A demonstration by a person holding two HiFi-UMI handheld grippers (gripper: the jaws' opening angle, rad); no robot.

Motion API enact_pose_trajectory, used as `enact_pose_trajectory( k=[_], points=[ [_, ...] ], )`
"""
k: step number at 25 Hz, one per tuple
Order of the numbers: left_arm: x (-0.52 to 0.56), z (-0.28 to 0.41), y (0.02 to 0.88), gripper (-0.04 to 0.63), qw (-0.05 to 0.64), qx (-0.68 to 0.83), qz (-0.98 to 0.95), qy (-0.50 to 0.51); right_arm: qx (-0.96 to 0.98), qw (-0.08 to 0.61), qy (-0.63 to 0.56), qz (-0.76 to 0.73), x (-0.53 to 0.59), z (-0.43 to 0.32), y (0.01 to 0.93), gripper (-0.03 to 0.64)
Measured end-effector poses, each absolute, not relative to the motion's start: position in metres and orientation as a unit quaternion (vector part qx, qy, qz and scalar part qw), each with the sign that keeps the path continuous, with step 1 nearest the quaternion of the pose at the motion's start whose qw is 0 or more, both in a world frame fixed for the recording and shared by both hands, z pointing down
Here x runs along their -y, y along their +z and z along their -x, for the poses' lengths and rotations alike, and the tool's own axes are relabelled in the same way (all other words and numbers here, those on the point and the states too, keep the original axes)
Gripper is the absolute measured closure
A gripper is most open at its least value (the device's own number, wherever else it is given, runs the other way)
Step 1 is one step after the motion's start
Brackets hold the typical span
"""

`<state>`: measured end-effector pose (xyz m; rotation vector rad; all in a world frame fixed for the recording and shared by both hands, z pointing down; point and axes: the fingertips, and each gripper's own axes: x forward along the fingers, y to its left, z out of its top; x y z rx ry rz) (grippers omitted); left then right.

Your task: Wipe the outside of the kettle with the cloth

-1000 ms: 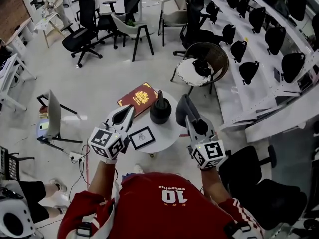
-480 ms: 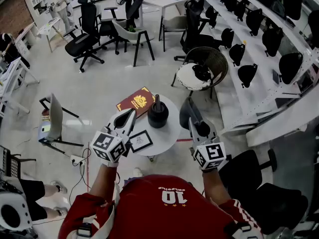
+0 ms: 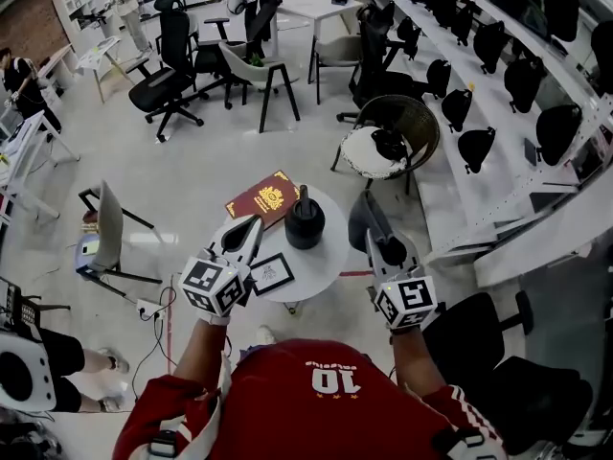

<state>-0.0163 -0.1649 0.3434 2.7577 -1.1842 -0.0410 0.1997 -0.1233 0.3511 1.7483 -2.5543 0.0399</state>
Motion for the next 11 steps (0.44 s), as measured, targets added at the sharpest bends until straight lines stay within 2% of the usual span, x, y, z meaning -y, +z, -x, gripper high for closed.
enact_pose_trajectory(
  k=[11],
  points=[
    [0.1611, 0.0227, 0.3413, 0.588, 0.069, 0.392, -0.917, -0.016, 0.824, 0.022, 0.012, -0.566, 0.1197, -0.1929, 0.3501, 0.563]
  ],
)
